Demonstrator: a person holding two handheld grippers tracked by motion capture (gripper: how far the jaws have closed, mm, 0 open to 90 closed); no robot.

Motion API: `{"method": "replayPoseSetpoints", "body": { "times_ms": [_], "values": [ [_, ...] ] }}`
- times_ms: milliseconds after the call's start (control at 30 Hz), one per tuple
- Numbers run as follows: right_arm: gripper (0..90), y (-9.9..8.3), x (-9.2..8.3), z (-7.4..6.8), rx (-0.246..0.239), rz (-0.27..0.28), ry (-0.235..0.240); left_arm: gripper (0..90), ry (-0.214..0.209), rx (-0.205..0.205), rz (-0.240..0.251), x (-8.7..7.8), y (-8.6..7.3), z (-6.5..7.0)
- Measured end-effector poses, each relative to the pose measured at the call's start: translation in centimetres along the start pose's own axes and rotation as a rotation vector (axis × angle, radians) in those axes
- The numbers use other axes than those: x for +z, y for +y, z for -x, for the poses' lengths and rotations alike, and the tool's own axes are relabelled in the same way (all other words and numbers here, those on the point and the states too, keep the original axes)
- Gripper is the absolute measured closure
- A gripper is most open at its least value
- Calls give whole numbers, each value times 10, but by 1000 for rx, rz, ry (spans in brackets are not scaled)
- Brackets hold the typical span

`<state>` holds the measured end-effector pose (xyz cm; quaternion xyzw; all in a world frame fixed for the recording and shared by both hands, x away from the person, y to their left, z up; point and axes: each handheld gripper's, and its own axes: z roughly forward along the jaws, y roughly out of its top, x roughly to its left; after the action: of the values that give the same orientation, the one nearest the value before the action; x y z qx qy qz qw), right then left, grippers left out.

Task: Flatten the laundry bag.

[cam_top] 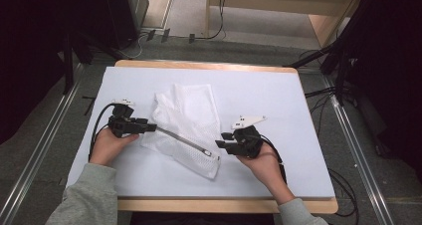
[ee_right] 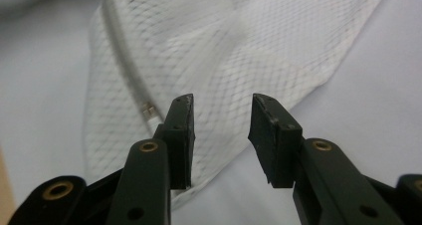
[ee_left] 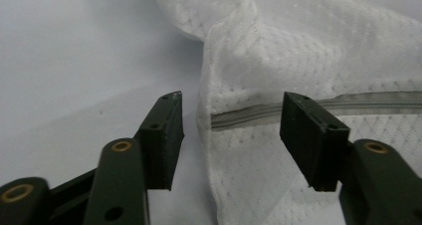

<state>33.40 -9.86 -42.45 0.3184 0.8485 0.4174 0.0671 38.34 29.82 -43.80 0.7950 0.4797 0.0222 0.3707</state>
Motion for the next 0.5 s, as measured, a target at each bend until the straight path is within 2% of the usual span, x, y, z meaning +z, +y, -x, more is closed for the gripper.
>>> {"method": "replayPoseSetpoints", "body": {
  "times_ms": [33,100,167,233,267,333,367,500],
  "values": [
    [636,2,3,4,1,4,-5,495,-10,-15,-8,1,-1,-1],
    [633,3,4,6,8,3,-6,510,-7,-23,-11,2,-1,-2],
    [626,6,13,18,20,0,-23,615,-38,-61,-22,5,-2,-4],
    [622,8,19,24,28,3,-29,706,-54,-70,-32,7,-3,-3],
    [622,8,19,24,28,3,-29,753,-54,-70,-32,7,-3,-3],
    [617,12,26,34,42,4,-48,817,-55,-56,-41,6,-4,-1],
    [616,13,29,37,47,2,-52,831,-71,-50,-37,4,-4,0],
    [614,17,35,44,60,-11,-66,862,-85,-52,-23,-2,-6,1]
  ]
}}
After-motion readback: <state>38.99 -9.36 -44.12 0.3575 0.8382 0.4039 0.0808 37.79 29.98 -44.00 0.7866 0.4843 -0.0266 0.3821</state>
